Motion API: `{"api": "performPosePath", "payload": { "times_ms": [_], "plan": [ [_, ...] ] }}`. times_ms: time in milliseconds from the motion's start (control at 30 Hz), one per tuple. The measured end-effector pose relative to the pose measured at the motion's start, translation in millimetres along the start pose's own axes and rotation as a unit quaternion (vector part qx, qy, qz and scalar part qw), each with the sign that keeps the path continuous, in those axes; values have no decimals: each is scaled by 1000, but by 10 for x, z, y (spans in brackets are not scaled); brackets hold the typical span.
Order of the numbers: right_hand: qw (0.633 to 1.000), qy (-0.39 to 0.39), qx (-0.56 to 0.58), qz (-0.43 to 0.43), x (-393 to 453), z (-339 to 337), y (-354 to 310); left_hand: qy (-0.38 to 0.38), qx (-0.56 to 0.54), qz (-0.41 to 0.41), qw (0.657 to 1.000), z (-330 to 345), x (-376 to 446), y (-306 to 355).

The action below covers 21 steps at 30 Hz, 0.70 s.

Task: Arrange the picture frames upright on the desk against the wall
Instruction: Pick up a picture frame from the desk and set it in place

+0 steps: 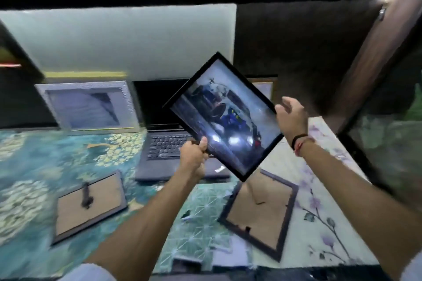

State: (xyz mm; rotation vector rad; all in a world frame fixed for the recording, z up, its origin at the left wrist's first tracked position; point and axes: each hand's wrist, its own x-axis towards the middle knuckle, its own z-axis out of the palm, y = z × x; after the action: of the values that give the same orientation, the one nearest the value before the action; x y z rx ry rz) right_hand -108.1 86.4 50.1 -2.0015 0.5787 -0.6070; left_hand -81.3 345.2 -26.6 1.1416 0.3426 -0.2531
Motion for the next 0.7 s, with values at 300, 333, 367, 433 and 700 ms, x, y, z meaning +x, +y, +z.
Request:
{"api": "performPosePath", "payload": {
  "times_ms": [300, 333, 367, 433, 700],
  "plan": [
    [904, -100, 348, 227, -1876, 1614, -808, 79, -149, -60, 984, -1903, -401, 672],
    [907, -102, 346, 216, -1958, 1736, -891, 75, -152, -61, 984, -2041, -399, 723],
    [910, -106, 339, 216, -2010, 1847, -959, 70, -160, -58, 983, -2173, -406, 794],
    [915, -114, 321, 214, -2030, 2064, -1102, 66, -174, -50, 981, -2481, -363, 974],
    [939, -147, 241, 196, -1791, 2917, -990, 196, -117, 4, 974, -3820, 133, 1716]
  ]
}}
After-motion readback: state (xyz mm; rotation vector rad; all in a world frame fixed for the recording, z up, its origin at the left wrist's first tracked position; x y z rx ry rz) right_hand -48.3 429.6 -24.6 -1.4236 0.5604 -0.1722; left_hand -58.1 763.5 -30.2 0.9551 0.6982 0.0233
